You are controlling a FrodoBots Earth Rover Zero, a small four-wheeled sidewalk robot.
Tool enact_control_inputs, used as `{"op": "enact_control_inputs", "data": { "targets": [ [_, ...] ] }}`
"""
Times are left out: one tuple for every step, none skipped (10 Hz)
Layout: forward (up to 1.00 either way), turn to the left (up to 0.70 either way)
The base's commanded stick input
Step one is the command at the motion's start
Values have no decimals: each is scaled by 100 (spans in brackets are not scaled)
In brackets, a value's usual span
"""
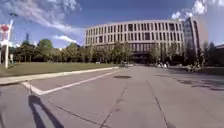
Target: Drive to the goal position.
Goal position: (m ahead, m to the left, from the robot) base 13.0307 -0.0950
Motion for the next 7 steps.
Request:
{"op": "enact_control_inputs", "data": {
  "targets": [
    [70, 0],
    [70, -6],
    [70, -14],
    [70, -14],
    [70, -14],
    [70, -14],
    [70, -14]
  ]
}}
